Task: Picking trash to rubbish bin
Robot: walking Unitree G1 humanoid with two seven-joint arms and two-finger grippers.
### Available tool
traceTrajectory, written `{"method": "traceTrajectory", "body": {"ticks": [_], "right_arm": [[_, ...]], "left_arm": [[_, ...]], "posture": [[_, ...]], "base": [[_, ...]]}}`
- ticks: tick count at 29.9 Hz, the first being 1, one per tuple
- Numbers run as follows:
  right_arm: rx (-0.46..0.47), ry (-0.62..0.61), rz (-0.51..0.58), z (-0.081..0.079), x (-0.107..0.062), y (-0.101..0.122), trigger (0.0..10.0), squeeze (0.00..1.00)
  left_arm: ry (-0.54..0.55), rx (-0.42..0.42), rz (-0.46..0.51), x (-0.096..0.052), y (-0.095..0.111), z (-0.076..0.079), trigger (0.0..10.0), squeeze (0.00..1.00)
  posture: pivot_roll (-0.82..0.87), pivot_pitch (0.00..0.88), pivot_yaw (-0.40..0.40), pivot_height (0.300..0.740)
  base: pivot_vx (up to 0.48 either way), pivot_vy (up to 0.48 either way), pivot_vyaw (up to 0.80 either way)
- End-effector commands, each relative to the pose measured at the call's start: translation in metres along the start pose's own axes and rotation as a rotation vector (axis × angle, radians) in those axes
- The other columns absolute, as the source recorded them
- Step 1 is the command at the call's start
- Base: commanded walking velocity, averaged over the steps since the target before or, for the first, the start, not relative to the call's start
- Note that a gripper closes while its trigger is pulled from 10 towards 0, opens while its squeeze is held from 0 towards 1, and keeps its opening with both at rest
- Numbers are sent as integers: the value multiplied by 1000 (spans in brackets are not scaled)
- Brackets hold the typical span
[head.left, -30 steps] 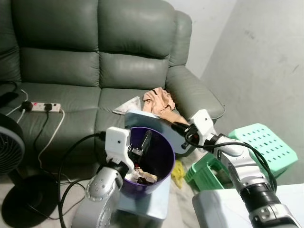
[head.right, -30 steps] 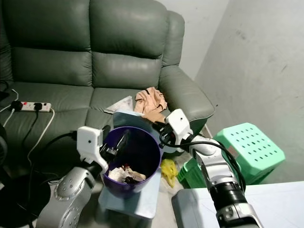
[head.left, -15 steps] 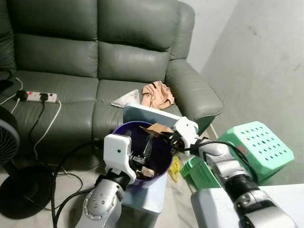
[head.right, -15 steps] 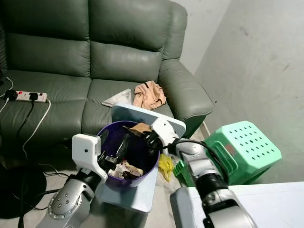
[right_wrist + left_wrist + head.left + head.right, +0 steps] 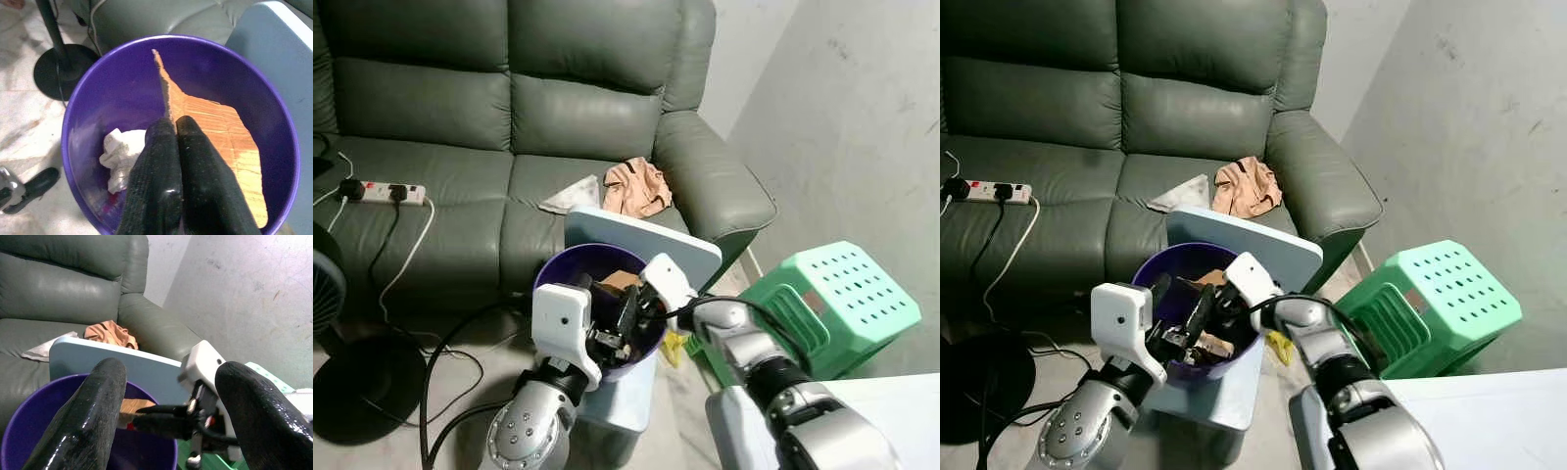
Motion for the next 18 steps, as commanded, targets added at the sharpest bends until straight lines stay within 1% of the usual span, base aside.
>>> {"method": "traceTrajectory", "body": {"ticks": [1, 4, 8, 13, 14, 15, 16, 18], "right_arm": [[-9, -35, -18, 5, 0, 1, 10000, 0], [-19, -57, -30, -1, 6, 1, 10000, 0], [7, -79, -43, -7, 12, 1, 10000, 0], [25, -132, -40, -10, 16, 2, 10000, 0], [28, -156, -45, -10, 17, 1, 10000, 94], [38, -155, -45, -11, 18, 1, 10000, 616], [41, -154, -46, -11, 18, 1, 10000, 992], [41, -157, -51, -11, 17, 0, 10000, 1000]], "left_arm": [[-15, -10, 10, 0, 4, 7, 10000, 0], [-17, -10, 10, 1, 4, 7, 10000, 0], [-16, -11, 13, 3, 5, 6, 10000, 0], [-19, -18, 20, 4, 6, 8, 10000, 0], [-23, -18, 19, 3, 6, 9, 10000, 0], [-27, -22, 18, 3, 6, 10, 10000, 0], [-28, -24, 16, 3, 6, 10, 10000, 0], [-28, -28, 7, 2, 5, 11, 10000, 0]], "posture": [[166, 130, -228, 740], [166, 126, -227, 740], [167, 123, -227, 740], [168, 121, -226, 740], [170, 119, -227, 740], [170, 118, -228, 740], [170, 118, -227, 740], [172, 117, -230, 740]], "base": [[0, 0, 0], [0, 0, 0], [0, 0, 0], [0, 0, 0], [0, 0, 0], [0, 0, 0], [0, 0, 0], [0, 0, 0]]}}
Point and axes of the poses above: a point about 5 cm out from each wrist's last joint towards the gripper, its own x axis pointing out of the wrist towards the gripper, its own y axis along the axis of the wrist's last joint, z = x × y, the point moved 1 cm from there along x, pointing out of the wrist towards the gripper, and after that the axes turned 1 degree about x, right-handed, at the moved point
